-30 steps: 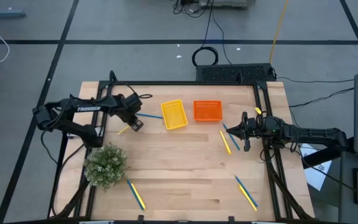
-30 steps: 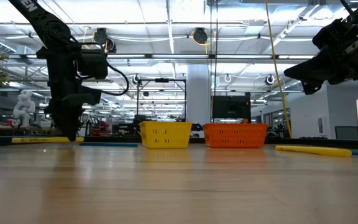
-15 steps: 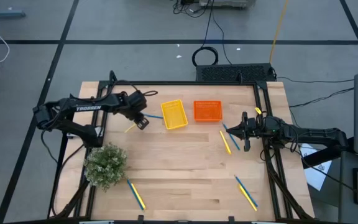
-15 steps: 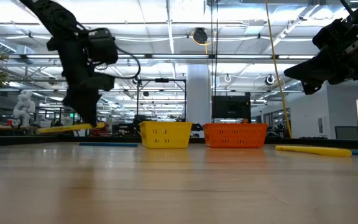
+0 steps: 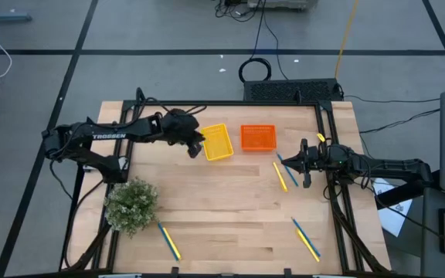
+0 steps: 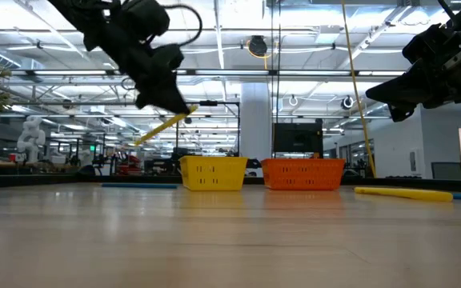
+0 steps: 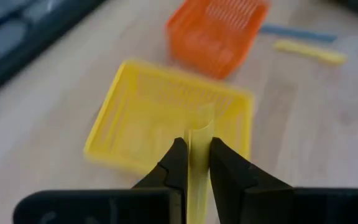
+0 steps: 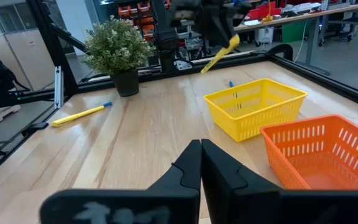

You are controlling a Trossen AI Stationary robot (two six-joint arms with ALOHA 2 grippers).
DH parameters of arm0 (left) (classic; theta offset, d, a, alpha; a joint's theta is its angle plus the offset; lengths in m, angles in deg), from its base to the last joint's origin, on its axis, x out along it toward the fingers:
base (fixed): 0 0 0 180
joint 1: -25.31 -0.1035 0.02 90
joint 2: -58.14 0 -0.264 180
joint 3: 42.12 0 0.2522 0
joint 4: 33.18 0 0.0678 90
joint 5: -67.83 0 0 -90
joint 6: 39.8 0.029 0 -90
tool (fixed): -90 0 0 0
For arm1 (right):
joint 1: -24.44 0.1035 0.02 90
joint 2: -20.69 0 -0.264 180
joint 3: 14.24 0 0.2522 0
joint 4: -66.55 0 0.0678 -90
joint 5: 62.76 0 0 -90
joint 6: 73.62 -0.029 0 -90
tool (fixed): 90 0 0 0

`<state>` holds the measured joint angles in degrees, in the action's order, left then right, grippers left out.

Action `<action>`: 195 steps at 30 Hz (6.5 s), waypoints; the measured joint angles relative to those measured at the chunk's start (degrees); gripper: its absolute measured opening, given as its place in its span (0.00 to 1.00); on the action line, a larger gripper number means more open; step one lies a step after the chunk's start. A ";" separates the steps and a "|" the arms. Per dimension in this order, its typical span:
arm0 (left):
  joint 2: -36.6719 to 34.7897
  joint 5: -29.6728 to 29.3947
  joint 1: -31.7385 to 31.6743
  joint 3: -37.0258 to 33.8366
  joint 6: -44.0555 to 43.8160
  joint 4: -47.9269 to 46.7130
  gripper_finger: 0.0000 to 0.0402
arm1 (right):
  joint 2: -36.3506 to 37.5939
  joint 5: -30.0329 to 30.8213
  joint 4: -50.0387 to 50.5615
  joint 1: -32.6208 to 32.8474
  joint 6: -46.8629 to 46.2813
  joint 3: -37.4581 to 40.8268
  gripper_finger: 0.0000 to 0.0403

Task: Sort pens & pencils
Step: Put the top left yellow pen into the yellow basket, then put the top yellow pen into the yellow basket

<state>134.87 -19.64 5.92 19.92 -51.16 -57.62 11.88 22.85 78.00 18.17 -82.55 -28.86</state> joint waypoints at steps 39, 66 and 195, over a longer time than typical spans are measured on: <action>-13.46 -4.12 10.93 0.02 6.35 19.39 0.11 | -0.01 -0.01 0.00 0.00 0.01 -0.01 0.00; 9.99 -6.54 7.44 0.64 1.43 34.78 0.11 | -0.01 -0.01 0.00 0.01 -0.01 0.01 0.00; -39.58 -11.39 16.50 -34.99 6.54 40.83 0.40 | -18.45 -4.55 -49.62 9.97 0.69 -0.92 0.00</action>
<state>95.29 -31.03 22.42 -15.08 -44.62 -16.79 -6.58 18.30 28.38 28.14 -81.87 -29.78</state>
